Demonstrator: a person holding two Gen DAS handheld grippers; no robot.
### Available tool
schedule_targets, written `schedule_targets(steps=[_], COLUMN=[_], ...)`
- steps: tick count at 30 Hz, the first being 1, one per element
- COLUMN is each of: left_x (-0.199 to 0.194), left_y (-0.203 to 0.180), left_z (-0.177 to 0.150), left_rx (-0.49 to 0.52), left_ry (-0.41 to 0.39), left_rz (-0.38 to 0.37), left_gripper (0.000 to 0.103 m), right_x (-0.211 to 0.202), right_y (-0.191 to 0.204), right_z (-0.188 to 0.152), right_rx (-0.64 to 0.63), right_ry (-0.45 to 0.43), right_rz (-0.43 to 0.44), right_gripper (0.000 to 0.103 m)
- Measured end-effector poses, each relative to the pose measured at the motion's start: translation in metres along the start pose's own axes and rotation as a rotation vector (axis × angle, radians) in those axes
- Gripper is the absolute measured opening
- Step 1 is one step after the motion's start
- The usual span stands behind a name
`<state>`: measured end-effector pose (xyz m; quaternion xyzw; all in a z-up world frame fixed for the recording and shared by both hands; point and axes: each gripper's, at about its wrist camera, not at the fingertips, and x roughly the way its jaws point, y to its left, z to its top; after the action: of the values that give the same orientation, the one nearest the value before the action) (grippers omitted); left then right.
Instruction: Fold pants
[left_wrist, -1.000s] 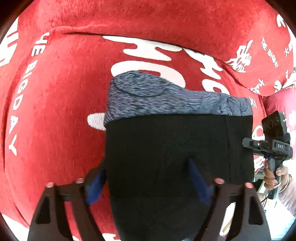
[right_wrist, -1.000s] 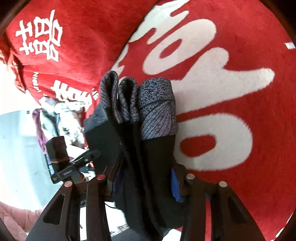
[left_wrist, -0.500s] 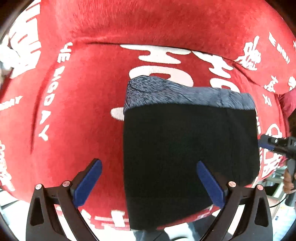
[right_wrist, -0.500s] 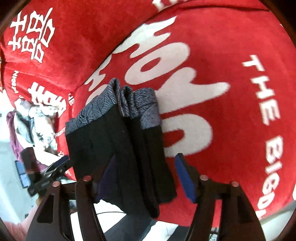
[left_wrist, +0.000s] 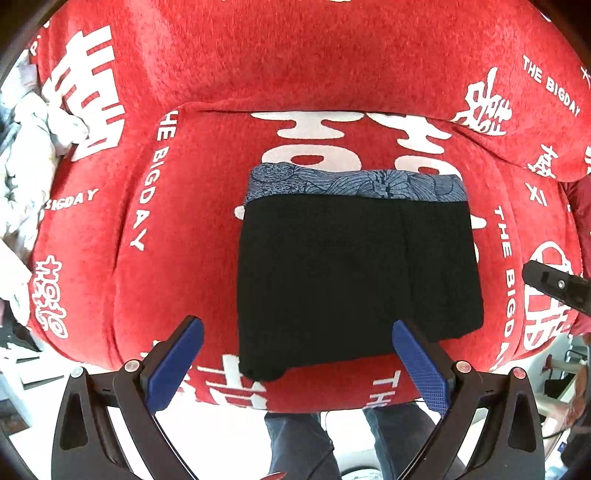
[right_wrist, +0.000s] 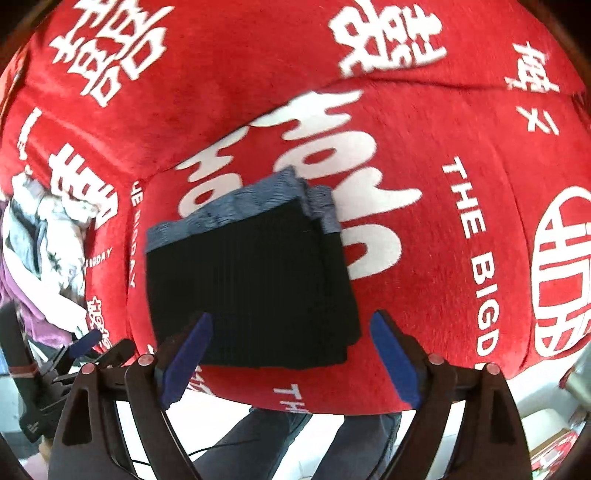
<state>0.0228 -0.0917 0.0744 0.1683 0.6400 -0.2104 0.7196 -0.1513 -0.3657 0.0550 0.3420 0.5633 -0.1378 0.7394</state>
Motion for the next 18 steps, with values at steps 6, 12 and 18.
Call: schedule_targets(steps=[6,12,18], left_x=[-0.023,-0.041,-0.051], left_y=[-0.006,-0.006,-0.008], left_z=[0.000,0.002,0.001], left_rx=[-0.002,-0.011,0.001], left_ry=[-0.009,-0.030,-0.022], left_rz=[0.038,0.068,0.080], left_gripper=[0.102,0.102,0.102], right_x=[-0.017,-0.025,-0.037], right_y=[0.040,0.055,0.063], right_z=[-0.011,-0.018,-0.016], right_rx=[-0.108,-0.094,-0.083], right_ry=[0.001,0.055,0.047], right_rz=[-0.116,-0.135,-0.173], right_gripper=[0.103,0.103,0.103])
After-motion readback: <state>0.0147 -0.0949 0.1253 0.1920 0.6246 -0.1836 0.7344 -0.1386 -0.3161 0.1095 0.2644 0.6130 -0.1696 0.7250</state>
